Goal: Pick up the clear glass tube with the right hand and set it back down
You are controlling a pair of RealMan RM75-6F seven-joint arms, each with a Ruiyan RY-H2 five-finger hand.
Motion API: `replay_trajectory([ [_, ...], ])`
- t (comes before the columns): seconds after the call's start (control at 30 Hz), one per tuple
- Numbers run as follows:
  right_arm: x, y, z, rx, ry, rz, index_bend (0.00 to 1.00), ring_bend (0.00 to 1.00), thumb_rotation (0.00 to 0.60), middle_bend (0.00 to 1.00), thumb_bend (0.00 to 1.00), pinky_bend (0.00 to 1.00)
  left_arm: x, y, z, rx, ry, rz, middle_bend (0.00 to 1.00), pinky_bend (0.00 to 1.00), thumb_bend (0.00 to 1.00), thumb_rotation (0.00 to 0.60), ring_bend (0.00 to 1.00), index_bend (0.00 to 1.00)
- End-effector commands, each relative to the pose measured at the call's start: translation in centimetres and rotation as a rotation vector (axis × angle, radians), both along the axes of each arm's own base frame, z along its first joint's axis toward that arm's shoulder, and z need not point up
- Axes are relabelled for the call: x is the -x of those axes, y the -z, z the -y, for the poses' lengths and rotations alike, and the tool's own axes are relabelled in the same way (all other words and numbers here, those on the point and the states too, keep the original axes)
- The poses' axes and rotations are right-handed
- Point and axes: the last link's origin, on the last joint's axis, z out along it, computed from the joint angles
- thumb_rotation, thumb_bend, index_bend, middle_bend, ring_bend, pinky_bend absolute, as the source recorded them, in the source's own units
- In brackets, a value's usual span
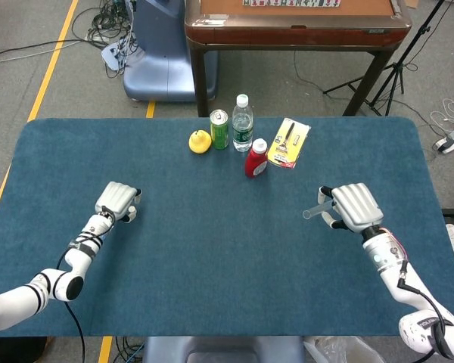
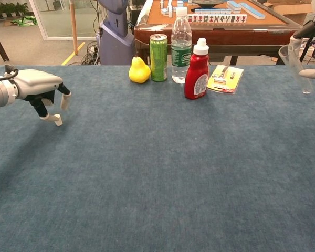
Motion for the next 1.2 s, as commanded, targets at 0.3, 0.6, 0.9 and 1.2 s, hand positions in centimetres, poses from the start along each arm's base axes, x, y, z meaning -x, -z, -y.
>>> replay_trajectory([
  [0.3,0.09,0.16,-0.01,-0.005,0.005,-0.002,0.8,1.0,0.6,1.0,0.51,1.0,0.7,0.4,-0.16,0.012,-0.034,-0.001,1.0,1.0,0.22,0.6,1.0,0.5],
  [0.6,0.19,0.19,-0.01,-0.004,0.009,-0.002,0.8,1.0,0.6,1.0,0.51,1.0,0.66,0.61,-0.22,0.023,-0.043,-0.008,1.0,1.0,0.22,0.6,1.0,0.49],
  [0.9,0.18,0.25,0.01,-0.006,0.009,-0.004,0.8,1.0,0.6,1.0,0.51,1.0,0.75,0.57,-0.34,0.02,-0.049,-0.009,1.0,1.0,0.22,0.6,1.0,0.51],
  [1.2,0.29,0.3,0.01,-0.008,0.014,-0.007,0.8,1.0,0.6,1.0,0.51,1.0,0.78,0.59,-0.55,0.018,-0.055,-0.011,1.0,1.0,0.22,0.6,1.0,0.51],
])
